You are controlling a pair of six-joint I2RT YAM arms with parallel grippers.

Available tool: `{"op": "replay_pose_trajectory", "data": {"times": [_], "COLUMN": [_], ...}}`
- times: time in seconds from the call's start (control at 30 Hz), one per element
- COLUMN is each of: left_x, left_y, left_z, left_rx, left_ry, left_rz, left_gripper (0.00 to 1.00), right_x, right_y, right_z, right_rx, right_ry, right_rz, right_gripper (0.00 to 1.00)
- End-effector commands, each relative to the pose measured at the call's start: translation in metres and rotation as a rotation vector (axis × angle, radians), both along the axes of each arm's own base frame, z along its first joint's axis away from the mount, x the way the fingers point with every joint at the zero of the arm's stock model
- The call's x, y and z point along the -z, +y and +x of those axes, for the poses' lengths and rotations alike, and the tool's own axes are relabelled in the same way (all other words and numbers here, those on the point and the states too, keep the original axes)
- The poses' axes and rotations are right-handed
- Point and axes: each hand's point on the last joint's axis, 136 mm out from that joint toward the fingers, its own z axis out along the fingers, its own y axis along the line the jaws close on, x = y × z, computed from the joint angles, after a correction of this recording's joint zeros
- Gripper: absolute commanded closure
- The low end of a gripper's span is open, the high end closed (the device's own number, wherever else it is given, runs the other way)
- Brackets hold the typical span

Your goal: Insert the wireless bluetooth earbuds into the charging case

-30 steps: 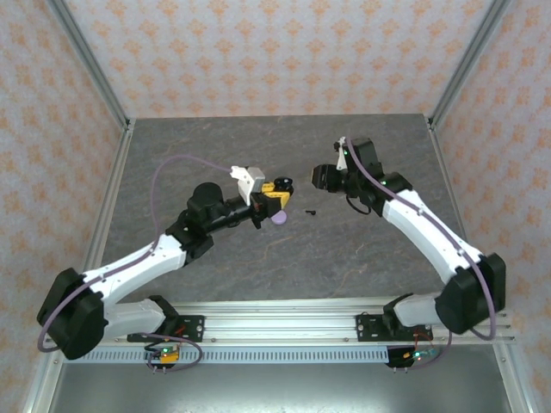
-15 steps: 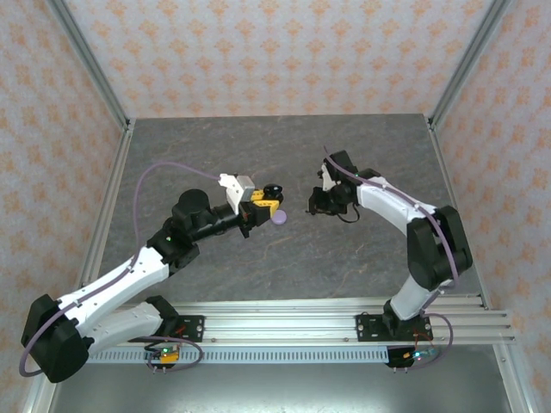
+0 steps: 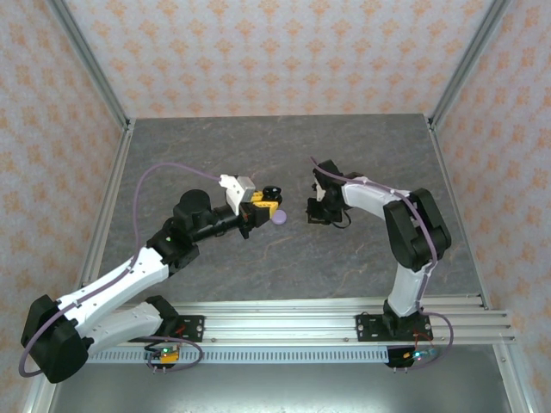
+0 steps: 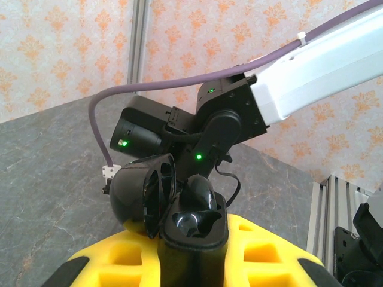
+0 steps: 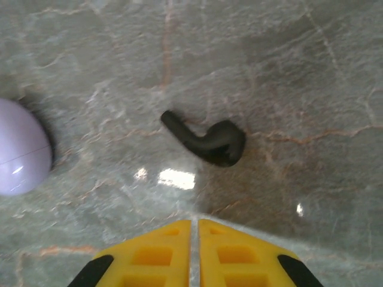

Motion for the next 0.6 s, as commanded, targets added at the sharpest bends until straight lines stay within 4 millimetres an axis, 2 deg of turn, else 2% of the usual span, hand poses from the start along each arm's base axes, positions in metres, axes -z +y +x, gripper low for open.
{"op": "replay_pose_trajectory", "data": {"times": [0.0,0.23,0.4,0.57], "left_x": [-0.002,-0.002,-0.001,0.000], "left_y": [0.003,0.003,0.003,0.003], "left_z": [-0.002,-0.001,-0.001,0.000], "left_rx": [-0.012,-0.014,-0.017,-0.019], "left_ry": [-0.024,-0.018,-0.014,-0.013], "left_rz": [0.006,0.002,-0.002,-0.001], "left_gripper": [0.82,0.82,0.82,0.82], "right_x": [0.002,0.003,0.001,0.001], "right_y": [-0.009,-0.020,-0.020,-0.017], "right_z": [0.013,0.035,0.048,0.051], "right_rx": [0.037,0.091,0.102,0.081], "right_ry": [-0.022,-0.064,-0.089,-0.080], "right_rz": [-0.072,-0.167,-0.190,-0.199], "right_gripper": [0.89,0.91,0.91,0.91]}}
